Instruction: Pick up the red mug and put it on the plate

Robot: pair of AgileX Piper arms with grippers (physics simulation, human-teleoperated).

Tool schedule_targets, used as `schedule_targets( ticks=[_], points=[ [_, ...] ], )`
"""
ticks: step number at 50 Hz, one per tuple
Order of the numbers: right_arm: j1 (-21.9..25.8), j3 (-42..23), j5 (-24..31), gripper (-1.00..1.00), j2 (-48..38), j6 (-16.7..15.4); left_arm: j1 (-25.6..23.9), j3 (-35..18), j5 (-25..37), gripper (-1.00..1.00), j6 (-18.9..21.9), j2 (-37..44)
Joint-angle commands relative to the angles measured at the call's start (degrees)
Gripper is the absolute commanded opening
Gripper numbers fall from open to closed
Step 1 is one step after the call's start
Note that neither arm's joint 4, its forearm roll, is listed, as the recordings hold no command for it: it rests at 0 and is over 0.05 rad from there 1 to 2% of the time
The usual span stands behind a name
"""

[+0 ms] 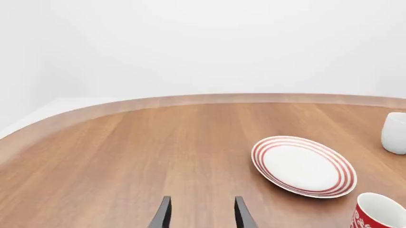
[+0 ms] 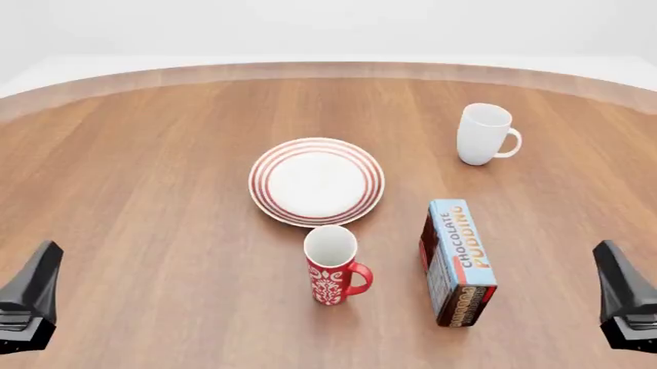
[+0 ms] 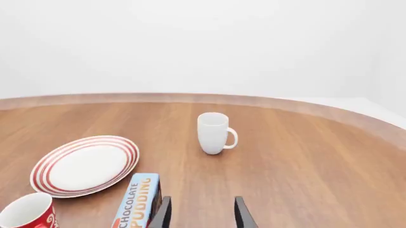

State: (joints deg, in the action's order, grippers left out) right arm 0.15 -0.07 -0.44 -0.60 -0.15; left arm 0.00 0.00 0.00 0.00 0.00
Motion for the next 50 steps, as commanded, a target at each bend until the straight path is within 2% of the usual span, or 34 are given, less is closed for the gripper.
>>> schedule_targets(
  ticks=[1, 4, 6, 8, 13, 21, 24, 28, 32, 36, 37, 40, 41, 46, 50],
  points=[
    [0.37, -0.08, -0.37, 1.0, -0.9, -0.48, 0.0, 0.0, 0.0, 1.0, 0.0, 0.0],
    [0.4, -0.02, -2.24, 1.0, -2.84, -0.56, 0.0, 0.0, 0.0, 1.0, 0.0, 0.0],
    [1.39, 0.01, -3.03, 1.0, -4.09, -2.21, 0.0, 0.0, 0.0, 1.0, 0.0, 0.0],
    [1.64, -0.46, -2.77, 1.0, -4.05, -1.42, 0.0, 0.0, 0.0, 1.0, 0.0, 0.0],
    [2.6, -4.91, -0.37, 1.0, -3.97, -2.26, 0.0, 0.0, 0.0, 1.0, 0.0, 0.0],
    [4.41, -8.05, -2.3, 1.0, -8.64, -2.97, 0.0, 0.0, 0.0, 1.0, 0.0, 0.0],
    [6.54, -9.35, -2.65, 1.0, -10.64, -3.44, 0.0, 0.0, 0.0, 1.0, 0.0, 0.0],
    [10.16, -13.64, -2.01, 1.0, -14.53, -6.79, 0.0, 0.0, 0.0, 1.0, 0.0, 0.0],
    [12.56, -16.7, -1.17, 1.0, -17.69, -8.18, 0.0, 0.0, 0.0, 1.0, 0.0, 0.0],
    [15.46, -19.64, 0.67, 1.0, -20.31, -9.73, 0.0, 0.0, 0.0, 1.0, 0.0, 0.0],
    [17.89, -22.87, 3.72, 1.0, -22.19, -9.73, 0.0, 0.0, 0.0, 1.0, 0.0, 0.0],
    [19.4, -24.92, 6.09, 1.0, -23.39, -9.9, 0.0, 0.0, 0.0, 1.0, 0.0, 0.0],
    [25.17, -34.5, 15.16, 1.0, -29.62, -11.05, 0.0, 0.0, 0.0, 1.0, 0.0, 0.0],
    [26.23, -36.49, 16.83, 1.0, -30.8, -11.6, 0.0, 0.0, 0.0, 1.0, 0.0, 0.0],
    [29.29, -38.55, 18.67, 1.0, -32.35, -12.08, 0.0, 0.0, 0.0, 1.0, 0.0, 0.0]
  ],
)
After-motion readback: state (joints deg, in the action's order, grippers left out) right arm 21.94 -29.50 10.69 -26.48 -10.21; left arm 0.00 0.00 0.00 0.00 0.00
